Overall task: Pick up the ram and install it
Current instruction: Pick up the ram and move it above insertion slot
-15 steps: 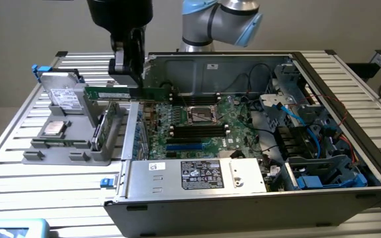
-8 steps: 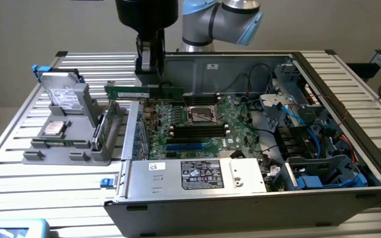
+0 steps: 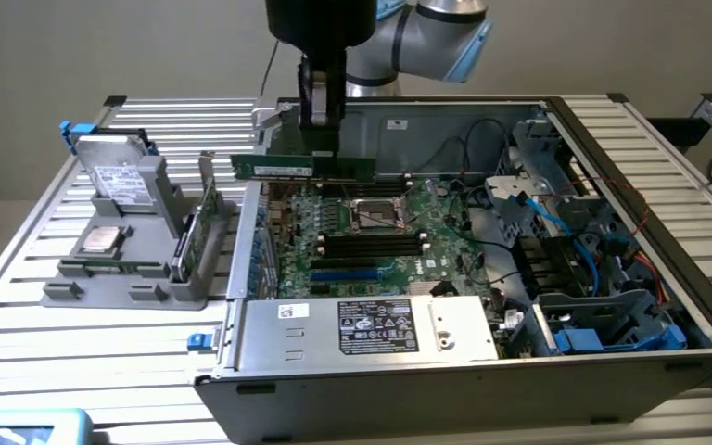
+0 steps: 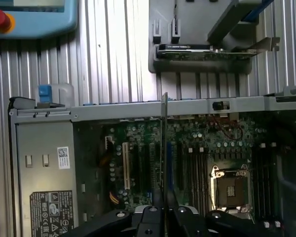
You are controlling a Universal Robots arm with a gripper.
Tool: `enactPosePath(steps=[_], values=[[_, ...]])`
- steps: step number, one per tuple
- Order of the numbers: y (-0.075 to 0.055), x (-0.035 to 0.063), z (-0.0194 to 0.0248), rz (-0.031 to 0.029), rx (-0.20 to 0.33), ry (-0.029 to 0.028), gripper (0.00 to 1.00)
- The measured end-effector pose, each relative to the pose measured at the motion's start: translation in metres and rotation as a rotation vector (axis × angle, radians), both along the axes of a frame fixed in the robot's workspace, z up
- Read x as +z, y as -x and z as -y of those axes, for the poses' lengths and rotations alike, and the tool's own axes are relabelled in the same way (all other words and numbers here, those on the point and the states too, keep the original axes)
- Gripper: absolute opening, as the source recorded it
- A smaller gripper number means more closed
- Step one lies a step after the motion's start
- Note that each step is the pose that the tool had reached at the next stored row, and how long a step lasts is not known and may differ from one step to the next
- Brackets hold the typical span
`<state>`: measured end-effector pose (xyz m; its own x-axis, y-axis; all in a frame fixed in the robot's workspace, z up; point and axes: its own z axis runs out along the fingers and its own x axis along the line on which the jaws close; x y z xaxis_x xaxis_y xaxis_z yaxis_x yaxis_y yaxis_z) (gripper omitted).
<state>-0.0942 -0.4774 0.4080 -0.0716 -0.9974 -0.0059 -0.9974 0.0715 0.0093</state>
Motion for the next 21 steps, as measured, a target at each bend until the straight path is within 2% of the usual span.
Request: enactPosePath(steps=[3, 9, 15, 17, 21], values=[[-0.01, -0.0002, -0.0054, 0.0005, 0.0, 0.0, 0.14], [-0.031, -0.0003, -0.0117, 0.0028, 0.0, -0.0001, 0.14], [-0.044, -0.0011, -0.0188, 0.0139, 0.0, -0.0001, 0.14], [-0.048, -0.0018, -0.0234, 0.0181, 0.0, -0.0002, 0.14], [-0.053, -0.0034, -0.036, 0.0251, 0.0, -0.0002, 0.14]])
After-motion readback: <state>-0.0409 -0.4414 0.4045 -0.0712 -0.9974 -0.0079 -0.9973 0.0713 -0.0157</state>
